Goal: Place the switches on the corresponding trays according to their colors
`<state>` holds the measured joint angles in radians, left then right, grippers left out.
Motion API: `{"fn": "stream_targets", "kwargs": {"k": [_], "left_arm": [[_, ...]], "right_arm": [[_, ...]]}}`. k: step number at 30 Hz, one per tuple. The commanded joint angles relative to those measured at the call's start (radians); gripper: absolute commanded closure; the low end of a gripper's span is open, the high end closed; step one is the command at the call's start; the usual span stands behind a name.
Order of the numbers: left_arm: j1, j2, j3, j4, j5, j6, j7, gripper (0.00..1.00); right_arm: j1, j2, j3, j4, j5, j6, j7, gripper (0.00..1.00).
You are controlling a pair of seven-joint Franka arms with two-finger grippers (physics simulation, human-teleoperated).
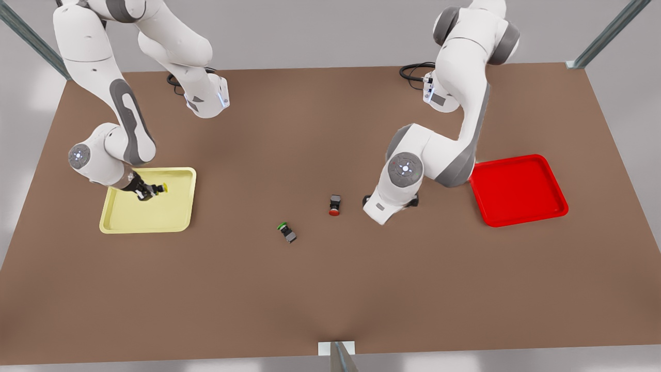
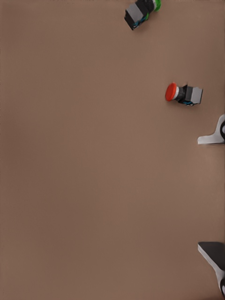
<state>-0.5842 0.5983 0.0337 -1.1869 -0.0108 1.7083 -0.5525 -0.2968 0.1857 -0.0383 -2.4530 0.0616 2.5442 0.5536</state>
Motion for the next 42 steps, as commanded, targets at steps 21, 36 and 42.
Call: {"fn": "stream_targets", "kwargs": {"k": [21, 36, 42], "left_arm": [[-0.221, 0.169, -0.001, -0.129, -0.092, 0.31, -0.083, 0.0], [-0.278, 0.198, 0.005, -0.227, -0.069, 0.389, -0.113, 0.0], [-0.258, 0.196, 0.005, -0.267, -0.074, 0.43, -0.103, 0.0]], "right_arm": [[0.021, 0.001, 0.245, 0.586, 0.0, -0.611, -0.151, 0.0], [0.156, -0.071, 0.322, 0.879, -0.215, -0.912, -0.294, 0.0], [0.157, -0.066, 0.322, 0.878, -0.212, -0.904, -0.267, 0.0]]}}
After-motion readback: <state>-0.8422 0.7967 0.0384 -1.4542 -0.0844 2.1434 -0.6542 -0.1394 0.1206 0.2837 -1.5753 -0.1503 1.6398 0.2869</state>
